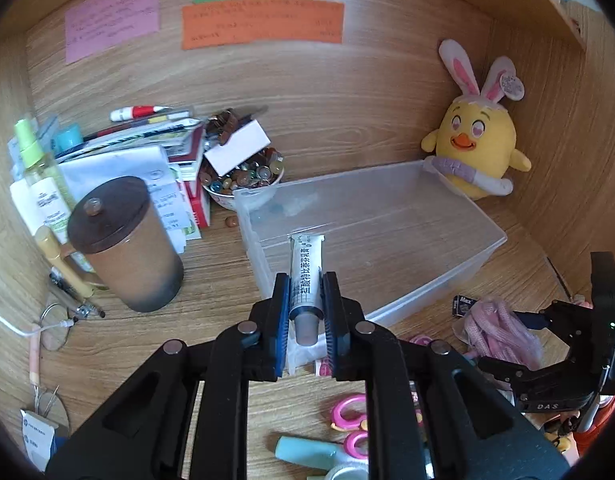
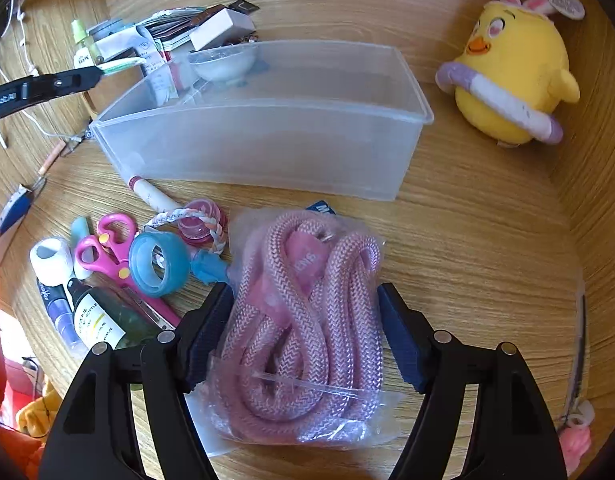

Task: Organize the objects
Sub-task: 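Carry the pink rope bag and white tube into the clear box with both grippers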

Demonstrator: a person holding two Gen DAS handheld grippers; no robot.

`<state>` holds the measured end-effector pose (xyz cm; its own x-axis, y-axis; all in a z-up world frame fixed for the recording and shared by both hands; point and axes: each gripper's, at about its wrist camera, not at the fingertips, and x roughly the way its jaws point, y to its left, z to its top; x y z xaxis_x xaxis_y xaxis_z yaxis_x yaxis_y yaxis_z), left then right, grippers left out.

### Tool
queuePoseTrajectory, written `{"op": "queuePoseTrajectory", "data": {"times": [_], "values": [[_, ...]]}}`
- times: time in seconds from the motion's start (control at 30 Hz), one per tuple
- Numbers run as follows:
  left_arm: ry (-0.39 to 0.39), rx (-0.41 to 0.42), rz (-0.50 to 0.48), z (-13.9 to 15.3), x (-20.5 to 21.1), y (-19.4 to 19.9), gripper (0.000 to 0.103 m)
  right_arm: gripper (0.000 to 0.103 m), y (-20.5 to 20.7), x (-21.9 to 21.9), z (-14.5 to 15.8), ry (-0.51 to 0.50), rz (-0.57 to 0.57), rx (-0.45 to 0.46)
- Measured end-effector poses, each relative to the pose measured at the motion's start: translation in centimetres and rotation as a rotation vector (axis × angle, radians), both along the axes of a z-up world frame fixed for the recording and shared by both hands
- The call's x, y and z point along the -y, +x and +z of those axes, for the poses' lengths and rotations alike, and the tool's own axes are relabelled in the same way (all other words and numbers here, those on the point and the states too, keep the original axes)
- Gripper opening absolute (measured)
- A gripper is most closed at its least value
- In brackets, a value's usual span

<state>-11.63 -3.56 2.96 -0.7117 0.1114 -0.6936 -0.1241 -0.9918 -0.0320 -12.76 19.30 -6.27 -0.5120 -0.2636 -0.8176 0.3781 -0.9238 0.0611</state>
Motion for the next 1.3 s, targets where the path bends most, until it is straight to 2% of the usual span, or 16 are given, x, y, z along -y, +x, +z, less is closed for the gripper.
{"op": "queuePoseTrajectory", "data": {"times": [0.33, 0.53, 0.7, 0.9, 0.97, 1.0, 1.07, 1.3], "values": [[-0.065, 0.115, -0.053, -2.3, -2.5, -4.5, 0.015, 0.045, 1.4, -1.2, 1.6, -0.038, 0.012, -0.067], [-0.099, 0.169, -0.086, -3.6, -3.5, -6.0, 0.015, 0.043, 1.8, -1.6, 3.2, -0.047, 0.003, -0.110], [-0.095, 0.151, -0.103, -3.0, -3.5, -5.8, 0.017, 0.043, 2.1, -1.7, 6.0, -0.070, 0.010, -0.177], [-0.068, 0.098, -0.097, -1.3, -2.7, -4.5, 0.036, 0.043, 0.4, -0.7, 9.7, -0.093, 0.008, -0.270], [-0.067, 0.075, -0.087, -0.7, -2.3, -3.8, 0.045, 0.043, -0.5, -0.1, 10.5, -0.098, 0.006, -0.290], [-0.068, 0.061, -0.081, -0.4, -2.1, -3.4, 0.048, 0.043, -1.0, 0.1, 10.7, -0.102, 0.004, -0.295], [-0.065, 0.036, -0.070, 0.3, -1.7, -2.4, 0.059, 0.043, -2.2, 0.8, 11.3, -0.107, 0.004, -0.304], [-0.047, -0.025, -0.035, 1.2, -0.1, 1.2, 0.080, 0.043, -6.8, 3.2, 11.1, -0.088, -0.008, -0.282]]}}
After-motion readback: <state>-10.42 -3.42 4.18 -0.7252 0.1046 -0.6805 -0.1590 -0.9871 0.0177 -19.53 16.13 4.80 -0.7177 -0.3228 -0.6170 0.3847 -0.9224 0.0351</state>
